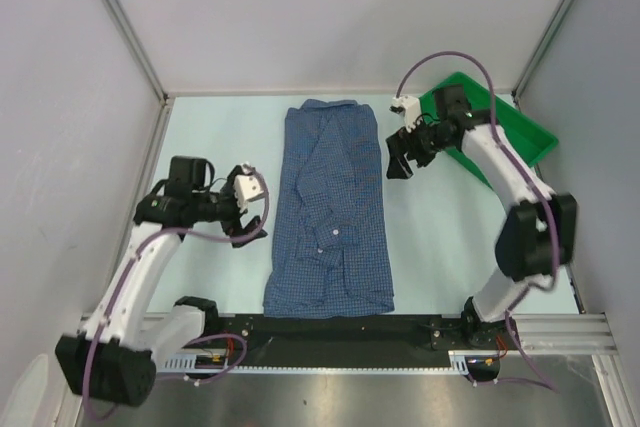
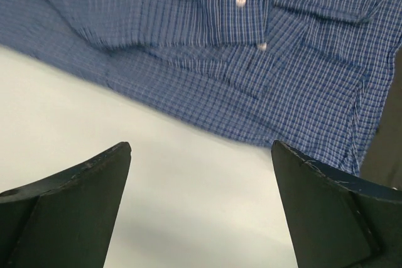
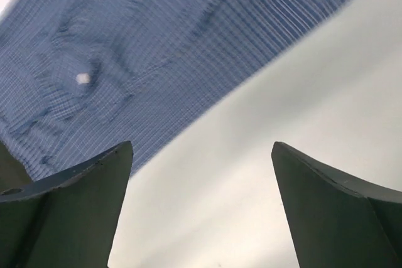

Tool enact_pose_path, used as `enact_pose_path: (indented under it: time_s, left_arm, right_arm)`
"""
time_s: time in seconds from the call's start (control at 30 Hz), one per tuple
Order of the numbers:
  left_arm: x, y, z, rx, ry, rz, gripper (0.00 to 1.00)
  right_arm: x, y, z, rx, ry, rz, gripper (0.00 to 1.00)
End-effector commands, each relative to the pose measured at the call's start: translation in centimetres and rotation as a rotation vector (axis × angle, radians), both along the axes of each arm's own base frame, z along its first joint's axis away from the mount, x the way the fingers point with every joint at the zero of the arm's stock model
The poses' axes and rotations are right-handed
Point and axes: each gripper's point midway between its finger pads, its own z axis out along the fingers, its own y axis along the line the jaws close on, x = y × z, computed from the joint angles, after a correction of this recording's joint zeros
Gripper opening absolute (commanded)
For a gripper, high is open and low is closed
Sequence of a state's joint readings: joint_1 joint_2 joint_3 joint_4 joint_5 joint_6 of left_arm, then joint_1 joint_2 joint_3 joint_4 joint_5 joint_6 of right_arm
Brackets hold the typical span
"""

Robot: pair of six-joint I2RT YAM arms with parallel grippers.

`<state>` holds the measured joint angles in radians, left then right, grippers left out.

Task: Fold and stack the long sleeve shirts
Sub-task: Fold the shirt

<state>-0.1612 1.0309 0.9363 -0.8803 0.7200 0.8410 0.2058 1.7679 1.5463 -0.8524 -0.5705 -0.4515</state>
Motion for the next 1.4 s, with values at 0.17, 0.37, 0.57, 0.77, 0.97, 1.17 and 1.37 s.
enact_pose_path:
  time_s: [0.17, 0.37, 0.57, 0.77, 0.97, 1.17, 1.37]
  left_arm:
    - [-6.2, -2.5, -3.9, 0.064, -0.223, -0.475, 0.95]
    - [-9.8, -1.5, -11.5, 0.227, -0.191, -0.649, 0.75]
    - [-11.4, -0.7, -15.3, 0.331, -0.279, -0.807, 0.75]
    - [-11.5, -1.3, -15.6, 0.330, -0.270, -0.857, 0.76]
    - [-12.1, -1.8, -15.8, 0.355, -0.203, -0.918, 0.75]
    - [-13.6, -2.8, -15.8, 0.362, -0.224, -0.978, 0.75]
    - [-14.0, -2.7, -15.9, 0.361, -0.202, -0.944, 0.63]
  right_arm:
    - [-14.7, 4.9, 2.3, 0.075, -0.294, 0.702, 0.92]
    - [-24.3, 3.5, -7.2, -0.150, -0.261, 0.976, 0.56]
    - [-26.2, 3.0, -11.6, -0.259, -0.331, 1.142, 0.53]
    - [-27.1, 3.1, -13.5, -0.285, -0.375, 1.255, 0.53]
    - [-26.9, 4.9, -14.3, -0.297, -0.415, 1.280, 0.54]
    - [-27.4, 4.7, -14.1, -0.313, -0.441, 1.296, 0.55]
    - [-29.2, 4.7, -13.3, -0.279, -0.509, 1.328, 0.60]
